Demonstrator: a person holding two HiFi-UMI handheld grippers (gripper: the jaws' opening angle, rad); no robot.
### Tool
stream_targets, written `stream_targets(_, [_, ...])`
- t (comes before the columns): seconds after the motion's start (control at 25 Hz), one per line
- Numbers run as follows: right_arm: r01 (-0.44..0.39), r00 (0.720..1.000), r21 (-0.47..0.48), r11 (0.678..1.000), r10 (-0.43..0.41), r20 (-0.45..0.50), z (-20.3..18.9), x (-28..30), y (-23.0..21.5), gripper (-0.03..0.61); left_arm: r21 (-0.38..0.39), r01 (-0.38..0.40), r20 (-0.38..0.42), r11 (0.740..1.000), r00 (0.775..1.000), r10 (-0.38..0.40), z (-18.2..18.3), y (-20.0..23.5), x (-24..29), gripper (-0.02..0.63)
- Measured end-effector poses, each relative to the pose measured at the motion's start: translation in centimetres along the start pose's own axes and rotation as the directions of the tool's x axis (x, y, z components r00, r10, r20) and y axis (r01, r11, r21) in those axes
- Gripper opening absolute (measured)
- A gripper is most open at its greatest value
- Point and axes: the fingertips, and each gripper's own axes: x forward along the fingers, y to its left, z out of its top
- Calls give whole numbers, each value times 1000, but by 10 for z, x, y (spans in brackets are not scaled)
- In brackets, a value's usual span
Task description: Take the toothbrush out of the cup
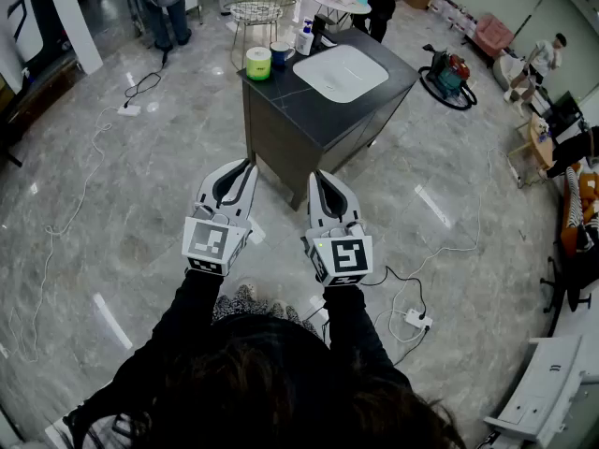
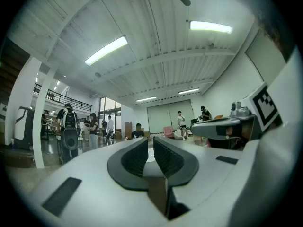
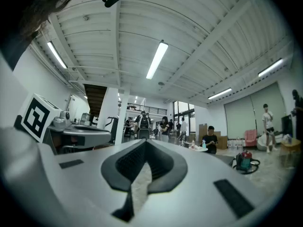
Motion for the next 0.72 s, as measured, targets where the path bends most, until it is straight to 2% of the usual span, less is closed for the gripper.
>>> stream_targets(0.72, [-21,1000,-4,1000,21,4,1,-3,-11,3,13,-11,-4,1000,1000,11,1,-8,9,43])
